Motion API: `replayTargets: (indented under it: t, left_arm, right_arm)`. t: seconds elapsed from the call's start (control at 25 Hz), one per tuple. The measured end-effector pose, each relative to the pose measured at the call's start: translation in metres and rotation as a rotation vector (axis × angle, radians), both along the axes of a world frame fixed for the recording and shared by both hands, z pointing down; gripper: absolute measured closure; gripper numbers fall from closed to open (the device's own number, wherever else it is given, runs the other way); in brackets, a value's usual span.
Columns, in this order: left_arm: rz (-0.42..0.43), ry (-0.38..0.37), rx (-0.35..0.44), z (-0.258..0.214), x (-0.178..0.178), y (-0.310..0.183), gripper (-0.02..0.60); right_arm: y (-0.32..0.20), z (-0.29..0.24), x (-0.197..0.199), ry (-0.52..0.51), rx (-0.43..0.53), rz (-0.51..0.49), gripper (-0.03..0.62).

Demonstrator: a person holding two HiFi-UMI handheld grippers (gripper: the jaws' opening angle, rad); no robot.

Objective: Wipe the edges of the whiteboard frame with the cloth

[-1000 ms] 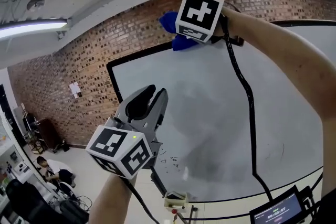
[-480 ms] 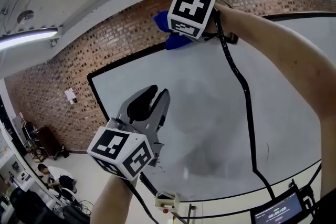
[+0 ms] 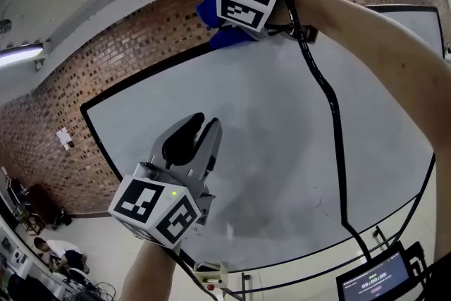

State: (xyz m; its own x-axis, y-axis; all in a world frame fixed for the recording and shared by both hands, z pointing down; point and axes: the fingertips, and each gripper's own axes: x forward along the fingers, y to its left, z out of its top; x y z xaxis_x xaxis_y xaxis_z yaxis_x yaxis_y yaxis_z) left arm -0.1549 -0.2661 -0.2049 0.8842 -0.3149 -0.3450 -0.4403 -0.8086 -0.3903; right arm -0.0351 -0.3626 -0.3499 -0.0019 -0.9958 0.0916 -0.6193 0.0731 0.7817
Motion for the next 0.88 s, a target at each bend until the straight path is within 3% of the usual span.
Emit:
replayTargets:
  t: [0.24, 0.48, 0.68, 0.88]
  left_arm:
    - [0.019, -0.007, 0.041, -0.011, 0.047, 0.036, 0.465]
    - [-0.009, -0.001, 0.03, -0.016, 0.096, 0.067, 0.465]
    - [-0.014, -0.042, 0.025, 0.015, 0.107, 0.076, 0.465]
    - [-0.023, -0.056, 0.031, 0.008, 0.103, 0.072, 0.465]
  right_arm:
    - [0.023, -0.004, 0.055, -0.005, 0.01, 0.023, 0.462]
    - [0.046, -0.012, 0.102, -0.005, 0.034, 0.015, 0.462]
    - [0.05, 0.001, 0.119, -0.034, 0.072, 0.007, 0.462]
    - [0.052, -0.005, 0.145, -0.056, 0.073, 0.047, 0.462]
